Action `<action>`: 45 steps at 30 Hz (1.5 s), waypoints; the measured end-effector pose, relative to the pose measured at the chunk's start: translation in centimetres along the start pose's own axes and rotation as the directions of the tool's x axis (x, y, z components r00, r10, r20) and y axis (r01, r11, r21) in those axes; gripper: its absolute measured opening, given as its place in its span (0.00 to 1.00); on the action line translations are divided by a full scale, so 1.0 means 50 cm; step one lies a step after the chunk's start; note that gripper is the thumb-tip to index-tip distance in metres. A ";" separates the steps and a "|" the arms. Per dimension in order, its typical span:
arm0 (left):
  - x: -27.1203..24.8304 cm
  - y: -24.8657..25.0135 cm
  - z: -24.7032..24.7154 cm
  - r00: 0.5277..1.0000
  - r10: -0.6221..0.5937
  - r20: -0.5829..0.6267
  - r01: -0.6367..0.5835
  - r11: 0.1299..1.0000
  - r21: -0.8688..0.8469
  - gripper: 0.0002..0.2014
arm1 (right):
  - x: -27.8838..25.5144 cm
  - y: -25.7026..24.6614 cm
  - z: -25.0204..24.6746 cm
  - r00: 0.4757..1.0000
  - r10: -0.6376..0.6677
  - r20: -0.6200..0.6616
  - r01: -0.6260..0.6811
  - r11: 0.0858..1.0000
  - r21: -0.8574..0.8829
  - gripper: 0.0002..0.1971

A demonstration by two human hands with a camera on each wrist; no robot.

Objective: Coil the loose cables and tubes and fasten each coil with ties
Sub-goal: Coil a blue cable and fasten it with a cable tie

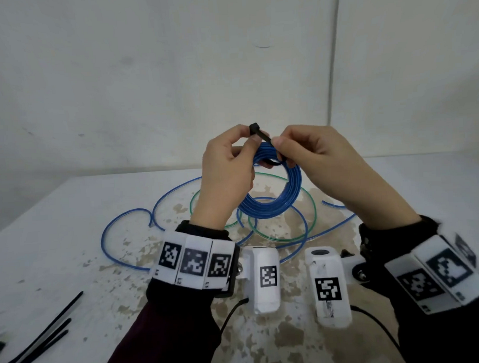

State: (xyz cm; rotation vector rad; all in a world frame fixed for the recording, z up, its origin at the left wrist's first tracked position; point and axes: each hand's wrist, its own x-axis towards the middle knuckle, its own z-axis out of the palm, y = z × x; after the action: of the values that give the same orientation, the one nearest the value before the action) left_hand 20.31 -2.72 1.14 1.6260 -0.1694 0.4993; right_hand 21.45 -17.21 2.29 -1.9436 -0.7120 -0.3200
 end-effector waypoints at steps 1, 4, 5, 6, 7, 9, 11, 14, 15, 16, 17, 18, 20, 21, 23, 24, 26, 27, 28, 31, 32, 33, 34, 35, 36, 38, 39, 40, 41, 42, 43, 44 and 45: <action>0.000 0.000 0.001 1.000 0.015 -0.003 -0.015 1.000 0.025 0.08 | 0.000 -0.001 0.005 1.000 0.023 -0.021 -0.023 1.000 -0.001 0.16; -0.002 0.001 0.001 0.999 0.035 -0.007 -0.034 0.998 0.050 0.09 | 0.000 -0.002 0.011 0.997 0.061 -0.043 -0.060 0.998 0.007 0.16; -0.002 0.001 0.001 0.999 0.037 -0.008 -0.037 0.998 0.048 0.09 | 0.000 -0.002 0.010 0.997 0.065 -0.046 -0.065 0.998 0.012 0.16; -0.001 0.001 0.000 0.999 0.041 -0.010 -0.040 0.998 0.048 0.09 | 0.000 -0.003 0.009 0.996 0.068 -0.051 -0.067 0.998 0.017 0.16; -0.001 0.001 0.000 0.999 0.045 -0.013 -0.045 0.998 0.050 0.09 | 0.000 -0.003 0.008 0.996 0.069 -0.057 -0.068 0.997 0.022 0.16; -0.001 0.002 0.001 0.998 0.055 -0.016 -0.054 0.997 0.056 0.10 | -0.001 -0.004 0.009 0.995 0.076 -0.069 -0.074 0.997 0.029 0.16; -0.003 0.003 0.003 0.997 0.076 -0.017 -0.075 0.995 0.071 0.10 | 0.000 -0.004 0.010 0.994 0.083 -0.074 -0.081 0.996 0.034 0.15; -0.006 0.006 0.006 0.994 0.110 -0.015 -0.108 0.989 0.103 0.11 | 0.000 -0.004 0.010 0.993 0.080 -0.084 -0.076 0.995 0.057 0.15; -0.006 0.006 0.006 0.993 0.118 -0.015 -0.116 0.988 0.104 0.11 | 0.000 -0.005 0.009 0.993 0.079 -0.088 -0.073 0.995 0.072 0.15; -0.006 0.007 0.007 0.992 0.125 -0.016 -0.123 0.987 0.107 0.11 | 0.000 -0.006 0.009 0.993 0.077 -0.092 -0.069 0.994 0.088 0.15; -0.006 0.007 0.008 0.991 0.133 -0.019 -0.130 0.985 0.115 0.11 | 0.001 -0.007 0.009 0.993 0.074 -0.093 -0.064 0.992 0.106 0.15; -0.007 0.008 0.008 0.990 0.142 -0.024 -0.138 0.982 0.126 0.11 | 0.001 -0.008 0.009 0.993 0.070 -0.093 -0.058 0.991 0.123 0.15; -0.008 0.009 0.010 0.986 0.162 -0.035 -0.155 0.976 0.151 0.11 | 0.002 -0.007 0.010 0.993 0.066 -0.099 -0.051 0.988 0.147 0.16; -0.009 0.009 0.011 0.985 0.171 -0.037 -0.162 0.973 0.166 0.11 | 0.002 -0.007 0.010 0.992 0.068 -0.102 -0.051 0.986 0.157 0.16; -0.010 0.009 0.010 0.984 0.175 -0.036 -0.166 0.969 0.184 0.11 | 0.003 -0.006 0.010 0.992 0.073 -0.107 -0.054 0.983 0.173 0.16; -0.010 0.009 0.010 0.985 0.171 -0.034 -0.162 0.969 0.185 0.11 | 0.003 -0.006 0.011 0.991 0.077 -0.109 -0.057 0.983 0.175 0.16; -0.010 0.009 0.010 0.986 0.163 -0.035 -0.154 0.970 0.187 0.11 | 0.003 -0.007 0.012 0.990 0.079 -0.115 -0.059 0.983 0.171 0.16; -0.010 0.010 0.010 0.986 0.163 -0.038 -0.153 0.969 0.193 0.11 | 0.003 -0.007 0.013 0.990 0.080 -0.117 -0.059 0.984 0.169 0.16; -0.010 0.011 0.010 0.986 0.165 -0.039 -0.154 0.967 0.202 0.11 | 0.002 -0.008 0.014 0.990 0.082 -0.118 -0.062 0.984 0.167 0.16; -0.010 0.014 0.008 0.986 0.164 -0.037 -0.152 0.964 0.219 0.11 | 0.001 -0.012 0.016 0.990 0.088 -0.112 -0.068 0.983 0.170 0.15; -0.010 0.014 0.007 0.987 0.159 -0.035 -0.148 0.967 0.209 0.11 | 0.001 -0.013 0.017 0.990 0.087 -0.111 -0.069 0.984 0.163 0.15; -0.010 0.014 0.007 0.988 0.152 -0.035 -0.142 0.971 0.191 0.11 | 0.001 -0.013 0.017 0.990 0.086 -0.112 -0.068 0.986 0.153 0.15; -0.010 0.015 0.007 0.989 0.142 -0.034 -0.134 0.976 0.172 0.11 | 0.000 -0.013 0.017 0.990 0.084 -0.112 -0.068 0.987 0.144 0.15; -0.010 0.014 0.008 0.990 0.133 -0.035 -0.126 0.979 0.158 0.11 | 0.001 -0.012 0.016 0.990 0.083 -0.112 -0.067 0.988 0.137 0.15; -0.010 0.015 0.008 0.992 0.125 -0.036 -0.118 0.982 0.149 0.11 | 0.001 -0.012 0.015 0.991 0.081 -0.111 -0.066 0.989 0.134 0.15; -0.011 0.015 0.010 0.993 0.114 -0.031 -0.108 0.984 0.139 0.11 | 0.001 -0.009 0.013 0.990 0.087 -0.108 -0.072 0.989 0.131 0.15; -0.011 0.015 0.011 0.993 0.112 -0.027 -0.108 0.985 0.137 0.11 | 0.001 -0.008 0.012 0.990 0.090 -0.108 -0.076 0.989 0.130 0.15; -0.012 0.016 0.011 0.993 0.112 -0.024 -0.108 0.985 0.134 0.11 | 0.002 -0.007 0.011 0.990 0.092 -0.105 -0.078 0.989 0.129 0.16; -0.013 0.016 0.011 0.994 0.111 -0.022 -0.108 0.986 0.130 0.11 | 0.002 -0.007 0.010 0.990 0.093 -0.102 -0.079 0.989 0.126 0.15; -0.013 0.017 0.011 0.994 0.110 -0.021 -0.107 0.986 0.124 0.11 | 0.002 -0.007 0.010 0.991 0.089 -0.098 -0.077 0.990 0.121 0.15; -0.013 0.017 0.011 0.994 0.109 -0.021 -0.106 0.987 0.122 0.11 | 0.002 -0.007 0.010 0.992 0.085 -0.095 -0.073 0.991 0.116 0.15; -0.013 0.017 0.010 0.994 0.108 -0.022 -0.104 0.987 0.121 0.11 | 0.002 -0.007 0.010 0.993 0.081 -0.090 -0.070 0.991 0.112 0.15; -0.012 0.017 0.009 0.994 0.105 -0.026 -0.101 0.987 0.122 0.11 | 0.002 -0.007 0.010 0.993 0.080 -0.087 -0.070 0.992 0.107 0.15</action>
State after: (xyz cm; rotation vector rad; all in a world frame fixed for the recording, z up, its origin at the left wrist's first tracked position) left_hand 19.55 -3.37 1.63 1.7324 -0.2037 0.6248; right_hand 21.26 -16.64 2.36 -1.8405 -0.5837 -0.3169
